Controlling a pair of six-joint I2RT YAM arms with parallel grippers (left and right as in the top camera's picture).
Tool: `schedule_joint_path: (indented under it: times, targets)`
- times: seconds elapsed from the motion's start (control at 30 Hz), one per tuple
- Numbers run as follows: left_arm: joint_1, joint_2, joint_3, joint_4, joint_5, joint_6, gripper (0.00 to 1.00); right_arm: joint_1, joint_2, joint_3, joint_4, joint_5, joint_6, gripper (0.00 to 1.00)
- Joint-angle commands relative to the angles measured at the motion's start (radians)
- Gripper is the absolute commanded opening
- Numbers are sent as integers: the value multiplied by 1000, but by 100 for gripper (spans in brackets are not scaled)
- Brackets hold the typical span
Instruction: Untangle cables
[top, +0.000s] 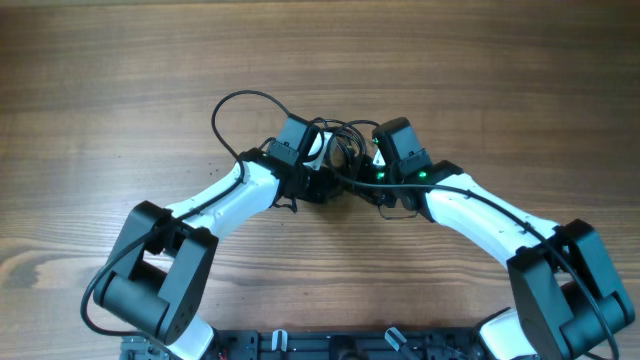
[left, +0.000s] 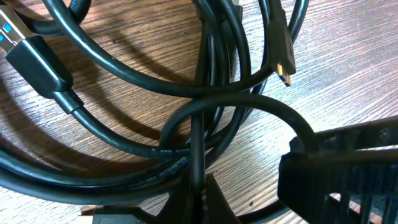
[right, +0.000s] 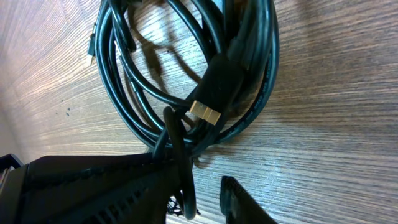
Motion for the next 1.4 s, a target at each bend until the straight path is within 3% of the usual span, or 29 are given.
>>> schedule_joint_path:
  times: [0.0,0.33,0.53,0.87,0.97,1.03,1.1,1.2,1.3,1.37]
  targets:
    - [-1,18,-11,3,17,-13,4,-7,-5,-11,-6,-14,-2,35]
    - [5,-6,-7,6,224,-13,4,33,-5,-12,-2,10,28,34]
    - [119,-6,-5,2,399,-12,4,33,-5,-38,2,10,29,30]
    - [135,-6,-5,2,406,-12,4,33,-5,-46,59,7,112,27]
    - [135,-6,-5,2,406,-12,4,33,-5,-46,60,7,112,18]
    - [135,-6,-5,2,406,-12,4,32,-5,-46,61,9,100,4]
    - [135,-6,-5,2,405,-12,4,16,-5,-46,110,65,77,4]
    - [135,-6,-5,2,405,-12,4,-30,-5,-46,237,-47,86,4]
    - [135,-6,-5,1,401,-12,4,-37,-5,-46,231,111,101,4]
    - [135,-6,-5,-12,327,-12,4,-66,-5,-46,228,95,89,4]
